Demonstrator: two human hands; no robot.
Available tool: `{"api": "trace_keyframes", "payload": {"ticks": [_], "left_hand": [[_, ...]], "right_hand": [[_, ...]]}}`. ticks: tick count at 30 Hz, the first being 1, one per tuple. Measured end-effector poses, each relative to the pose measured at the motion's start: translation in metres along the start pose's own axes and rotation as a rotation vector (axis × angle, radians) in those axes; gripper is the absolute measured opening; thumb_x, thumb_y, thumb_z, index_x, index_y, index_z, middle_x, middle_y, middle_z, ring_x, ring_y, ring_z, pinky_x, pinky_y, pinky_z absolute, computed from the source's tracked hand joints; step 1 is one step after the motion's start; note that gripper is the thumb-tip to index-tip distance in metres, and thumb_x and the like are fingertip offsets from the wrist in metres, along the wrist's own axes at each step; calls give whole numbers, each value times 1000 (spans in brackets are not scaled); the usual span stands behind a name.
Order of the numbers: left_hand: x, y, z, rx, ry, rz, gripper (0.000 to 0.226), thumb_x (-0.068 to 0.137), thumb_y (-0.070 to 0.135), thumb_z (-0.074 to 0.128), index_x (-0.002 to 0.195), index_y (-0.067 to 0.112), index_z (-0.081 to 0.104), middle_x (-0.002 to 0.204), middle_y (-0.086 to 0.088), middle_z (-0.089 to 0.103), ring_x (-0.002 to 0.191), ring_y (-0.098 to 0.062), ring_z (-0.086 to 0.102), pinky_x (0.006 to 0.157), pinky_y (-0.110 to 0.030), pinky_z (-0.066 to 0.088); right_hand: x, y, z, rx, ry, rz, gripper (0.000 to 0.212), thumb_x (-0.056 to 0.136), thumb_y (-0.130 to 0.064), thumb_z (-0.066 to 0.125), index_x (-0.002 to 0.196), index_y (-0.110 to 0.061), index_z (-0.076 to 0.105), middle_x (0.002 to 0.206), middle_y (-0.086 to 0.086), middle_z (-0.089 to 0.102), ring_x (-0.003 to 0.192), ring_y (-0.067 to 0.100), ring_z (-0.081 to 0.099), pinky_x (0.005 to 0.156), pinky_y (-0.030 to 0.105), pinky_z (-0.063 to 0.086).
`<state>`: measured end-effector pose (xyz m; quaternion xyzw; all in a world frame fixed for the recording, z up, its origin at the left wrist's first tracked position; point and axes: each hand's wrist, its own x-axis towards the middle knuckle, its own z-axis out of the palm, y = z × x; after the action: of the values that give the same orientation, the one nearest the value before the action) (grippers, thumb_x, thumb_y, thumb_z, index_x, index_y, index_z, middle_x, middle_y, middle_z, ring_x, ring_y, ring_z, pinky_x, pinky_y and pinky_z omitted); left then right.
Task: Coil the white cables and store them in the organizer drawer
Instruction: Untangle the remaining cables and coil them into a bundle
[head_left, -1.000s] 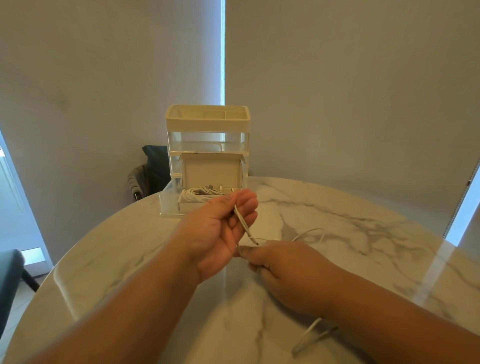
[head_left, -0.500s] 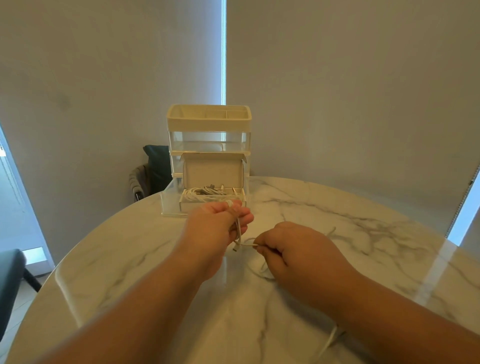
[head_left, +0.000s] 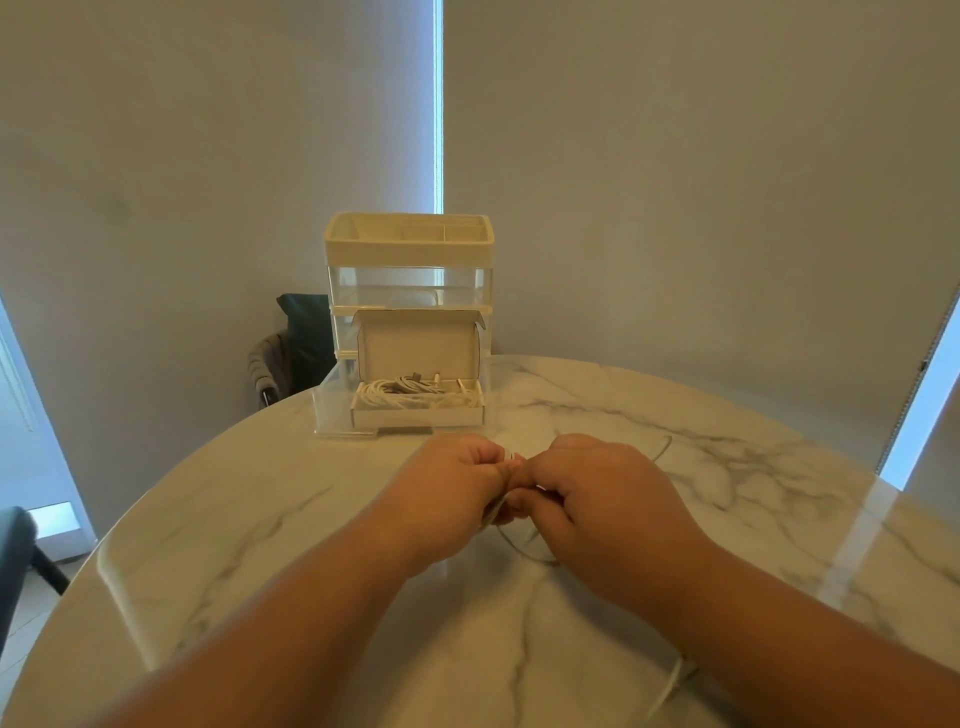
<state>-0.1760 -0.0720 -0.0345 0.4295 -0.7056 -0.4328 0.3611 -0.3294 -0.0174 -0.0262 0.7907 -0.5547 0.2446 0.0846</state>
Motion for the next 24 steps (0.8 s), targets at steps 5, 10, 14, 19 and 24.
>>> {"api": "trace_keyframes", "payload": {"ticks": [5, 10, 14, 19, 24], "left_hand": [[-2, -1, -1, -113, -108, -42, 26, 97, 16, 57, 81, 2, 70, 73, -11, 68, 68, -17, 63, 77, -39, 54], [-5, 0, -5, -61, -218, -6, 13, 93, 6, 56, 94, -3, 66, 81, -4, 67, 75, -10, 64, 76, -30, 55], [-3, -4, -8, -26, -299, -1, 16, 87, -3, 62, 102, -5, 65, 82, -5, 68, 74, -8, 61, 68, -19, 46], [-1, -7, -7, 88, -247, 60, 16, 84, -5, 62, 96, 2, 70, 80, -1, 71, 73, -4, 65, 70, -18, 48], [-1, -5, -2, 336, -190, 127, 12, 84, 7, 61, 81, 14, 69, 74, 6, 68, 68, -2, 59, 70, -26, 48]], "right_hand": [[-3, 0, -1, 24, 14, 15, 20, 93, -42, 51, 100, -41, 69, 85, -12, 60, 83, 9, 56, 74, 33, 46], [-2, 7, 1, 20, 3, 43, 19, 94, -41, 51, 95, -37, 70, 81, -11, 56, 83, 11, 55, 70, 31, 41], [-1, 10, -1, 39, -18, 51, 19, 93, -43, 53, 98, -44, 71, 80, -15, 54, 82, 7, 53, 68, 26, 38], [-1, 10, 0, 43, -18, 26, 18, 91, -41, 54, 96, -45, 71, 82, -14, 58, 82, 6, 53, 71, 27, 42], [1, 12, 1, 14, -1, 1, 18, 87, -44, 57, 92, -46, 73, 78, -15, 61, 80, 5, 55, 71, 27, 43]]}}
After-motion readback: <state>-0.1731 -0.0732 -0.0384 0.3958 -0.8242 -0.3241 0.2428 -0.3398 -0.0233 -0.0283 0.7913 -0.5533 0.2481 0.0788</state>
